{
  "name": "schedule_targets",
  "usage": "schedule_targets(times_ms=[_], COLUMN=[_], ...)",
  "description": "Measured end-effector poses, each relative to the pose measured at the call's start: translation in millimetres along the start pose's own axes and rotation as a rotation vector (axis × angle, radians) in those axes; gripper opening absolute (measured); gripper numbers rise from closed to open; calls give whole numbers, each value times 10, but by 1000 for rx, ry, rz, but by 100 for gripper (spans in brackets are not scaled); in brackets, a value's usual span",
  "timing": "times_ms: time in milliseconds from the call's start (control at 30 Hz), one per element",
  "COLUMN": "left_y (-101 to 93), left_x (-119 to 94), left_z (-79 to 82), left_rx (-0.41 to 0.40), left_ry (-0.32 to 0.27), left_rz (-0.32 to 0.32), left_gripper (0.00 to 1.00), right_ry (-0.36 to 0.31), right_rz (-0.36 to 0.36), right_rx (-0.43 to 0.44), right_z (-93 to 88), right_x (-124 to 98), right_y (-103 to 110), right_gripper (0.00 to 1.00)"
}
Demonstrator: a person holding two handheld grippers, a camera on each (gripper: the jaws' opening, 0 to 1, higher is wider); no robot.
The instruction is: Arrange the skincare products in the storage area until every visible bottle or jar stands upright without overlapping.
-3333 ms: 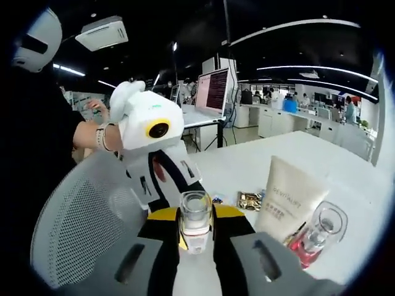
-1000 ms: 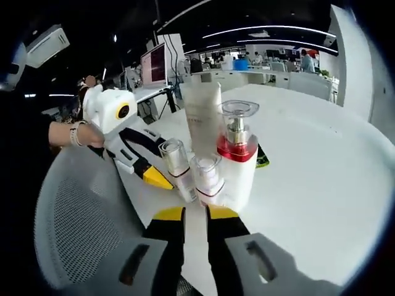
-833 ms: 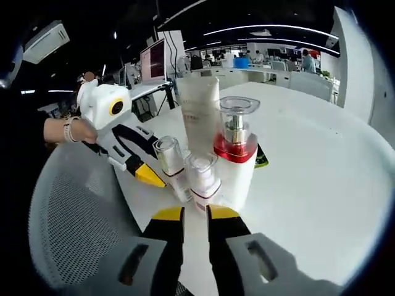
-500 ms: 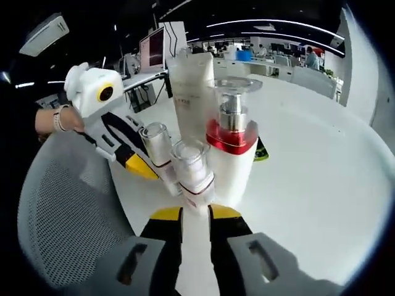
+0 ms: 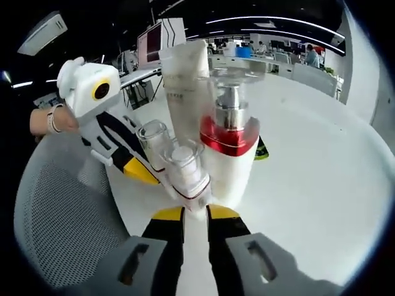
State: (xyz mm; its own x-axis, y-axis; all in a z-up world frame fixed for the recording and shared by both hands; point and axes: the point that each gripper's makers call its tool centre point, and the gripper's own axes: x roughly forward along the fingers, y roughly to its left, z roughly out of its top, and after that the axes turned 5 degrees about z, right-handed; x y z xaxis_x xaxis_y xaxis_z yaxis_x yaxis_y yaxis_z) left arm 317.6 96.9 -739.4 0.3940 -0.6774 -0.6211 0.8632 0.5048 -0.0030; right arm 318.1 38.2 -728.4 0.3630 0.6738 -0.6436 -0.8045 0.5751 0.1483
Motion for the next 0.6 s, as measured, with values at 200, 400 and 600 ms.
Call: schedule_targets(times_ms=[200,400,600], left_y=[-48,-59,-56], left_x=[52,77,81], left_z=[28,62,67], left_rx=[-13,-27,-36], left_ry=[-7,-14,-13], left_rz=[-4,-4,1], left_gripper=[7,6,6], right_ry=[12,11,12], right_rz=[-8,-18,-23], right_rx=[-7,-8,-4], right_z=[-2,16,15], right_x=[25,25,34], right_y=[21,-9,-15], right_gripper=[14,13,13])
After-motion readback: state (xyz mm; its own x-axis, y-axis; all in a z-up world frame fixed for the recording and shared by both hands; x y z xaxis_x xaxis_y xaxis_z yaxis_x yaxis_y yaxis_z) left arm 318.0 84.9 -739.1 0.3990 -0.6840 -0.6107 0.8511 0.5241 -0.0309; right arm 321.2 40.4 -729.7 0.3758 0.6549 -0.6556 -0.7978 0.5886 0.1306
